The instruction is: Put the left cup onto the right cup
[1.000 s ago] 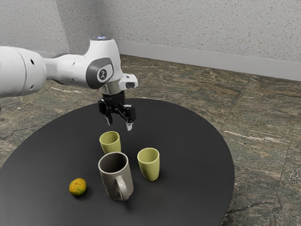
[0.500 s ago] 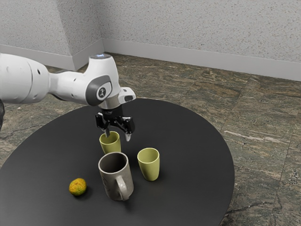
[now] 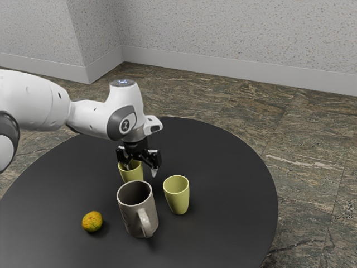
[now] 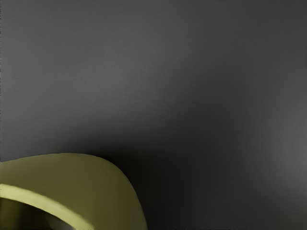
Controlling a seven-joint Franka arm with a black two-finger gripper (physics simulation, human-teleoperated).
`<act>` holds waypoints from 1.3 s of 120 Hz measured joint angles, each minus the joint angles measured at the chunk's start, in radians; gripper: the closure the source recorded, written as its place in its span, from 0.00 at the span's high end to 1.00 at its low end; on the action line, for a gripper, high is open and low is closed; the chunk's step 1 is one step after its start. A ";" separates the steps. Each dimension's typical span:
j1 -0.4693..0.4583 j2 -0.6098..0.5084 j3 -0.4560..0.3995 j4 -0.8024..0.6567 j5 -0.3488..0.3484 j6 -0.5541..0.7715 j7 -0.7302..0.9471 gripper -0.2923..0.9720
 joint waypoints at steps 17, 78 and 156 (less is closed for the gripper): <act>0.004 0.000 0.001 -0.011 -0.001 0.019 -0.011 0.57; 0.005 -0.005 0.004 -0.014 0.001 0.035 -0.038 0.17; -0.158 -0.111 -0.049 0.177 0.177 -0.270 -0.150 0.15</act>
